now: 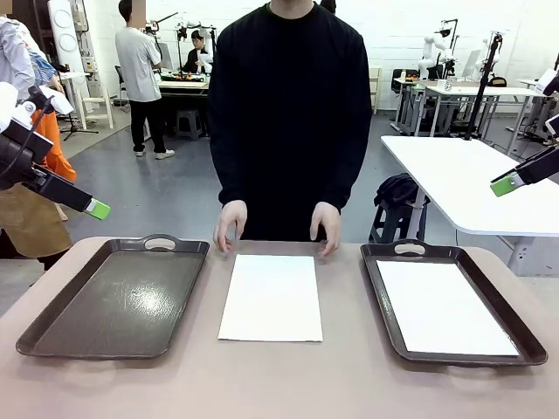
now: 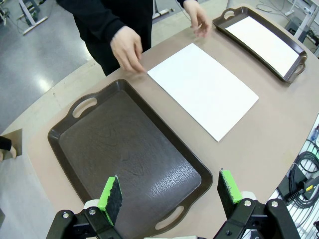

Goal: Sort the A4 documents.
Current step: Receive the A4 Paper.

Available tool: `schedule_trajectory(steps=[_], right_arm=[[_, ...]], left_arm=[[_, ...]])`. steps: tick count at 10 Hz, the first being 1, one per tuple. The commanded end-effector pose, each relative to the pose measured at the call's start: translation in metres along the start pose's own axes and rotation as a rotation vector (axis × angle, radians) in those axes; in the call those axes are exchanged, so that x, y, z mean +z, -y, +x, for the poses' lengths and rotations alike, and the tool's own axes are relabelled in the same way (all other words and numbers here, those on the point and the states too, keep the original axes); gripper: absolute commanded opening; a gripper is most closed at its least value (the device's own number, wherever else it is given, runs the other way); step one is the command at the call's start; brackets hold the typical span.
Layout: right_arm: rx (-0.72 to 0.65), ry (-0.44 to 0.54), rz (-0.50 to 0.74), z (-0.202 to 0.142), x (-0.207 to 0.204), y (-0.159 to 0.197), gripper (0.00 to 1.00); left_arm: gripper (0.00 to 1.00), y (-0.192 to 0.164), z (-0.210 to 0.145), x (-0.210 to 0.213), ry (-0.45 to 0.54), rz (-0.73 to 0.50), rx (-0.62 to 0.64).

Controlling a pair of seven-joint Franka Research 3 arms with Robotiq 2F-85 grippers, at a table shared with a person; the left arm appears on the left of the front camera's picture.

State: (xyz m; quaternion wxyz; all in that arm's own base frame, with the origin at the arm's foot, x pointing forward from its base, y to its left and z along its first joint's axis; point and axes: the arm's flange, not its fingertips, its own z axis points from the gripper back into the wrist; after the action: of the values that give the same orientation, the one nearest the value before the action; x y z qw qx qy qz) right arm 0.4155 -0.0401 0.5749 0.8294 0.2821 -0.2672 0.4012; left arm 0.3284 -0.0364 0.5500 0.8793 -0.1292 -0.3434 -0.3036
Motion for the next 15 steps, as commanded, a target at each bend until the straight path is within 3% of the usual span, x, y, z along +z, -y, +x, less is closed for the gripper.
schedule_trajectory(steps=[1, 15], right_arm=[[0.005, 0.001, 0.003, 0.0006, -0.0001, -0.0009, 1.0], [0.005, 0.001, 0.003, 0.0006, -0.0001, -0.0009, 1.0]], left_arm=[[1.0, -0.0015, -0.001, 0.0, 0.005, -0.016, -0.01], [1.0, -0.0015, -0.001, 0.0, 0.005, -0.016, -0.01]])
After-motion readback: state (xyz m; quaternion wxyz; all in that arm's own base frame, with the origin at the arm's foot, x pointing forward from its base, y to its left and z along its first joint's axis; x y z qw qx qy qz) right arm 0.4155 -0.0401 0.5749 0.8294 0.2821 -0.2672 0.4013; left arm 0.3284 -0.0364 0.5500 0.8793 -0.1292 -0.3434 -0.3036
